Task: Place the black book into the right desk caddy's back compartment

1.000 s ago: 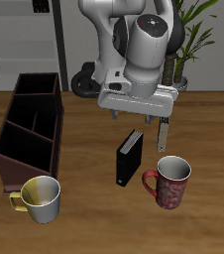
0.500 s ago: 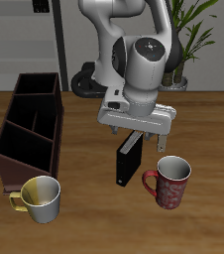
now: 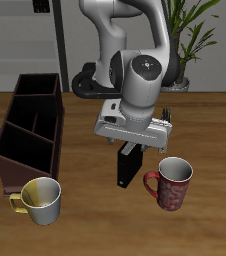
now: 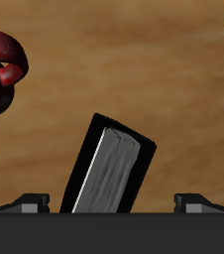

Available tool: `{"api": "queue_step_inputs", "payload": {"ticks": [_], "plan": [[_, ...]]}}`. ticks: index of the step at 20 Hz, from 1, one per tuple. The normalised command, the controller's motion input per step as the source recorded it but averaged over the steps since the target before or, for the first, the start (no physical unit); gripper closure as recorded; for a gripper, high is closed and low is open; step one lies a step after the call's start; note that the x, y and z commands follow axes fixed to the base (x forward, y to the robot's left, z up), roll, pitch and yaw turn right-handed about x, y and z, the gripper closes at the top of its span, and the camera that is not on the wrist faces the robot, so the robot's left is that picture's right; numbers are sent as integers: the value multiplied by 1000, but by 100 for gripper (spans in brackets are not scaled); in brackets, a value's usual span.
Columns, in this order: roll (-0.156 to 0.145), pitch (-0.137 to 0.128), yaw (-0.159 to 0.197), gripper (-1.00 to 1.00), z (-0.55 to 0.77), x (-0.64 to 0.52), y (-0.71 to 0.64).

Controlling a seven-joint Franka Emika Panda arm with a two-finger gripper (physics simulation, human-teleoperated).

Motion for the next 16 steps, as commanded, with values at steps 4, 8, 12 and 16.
{"api": "queue_step_inputs", "payload": {"ticks": [4,8,12,16], "plan": [[-12,40,2,-100,-288,107,-119],[20,27,-6,100,-276,15,-63],[-5,23,-14,100,-116,57,-46],[-2,10,-11,100,-15,19,-52]]}}
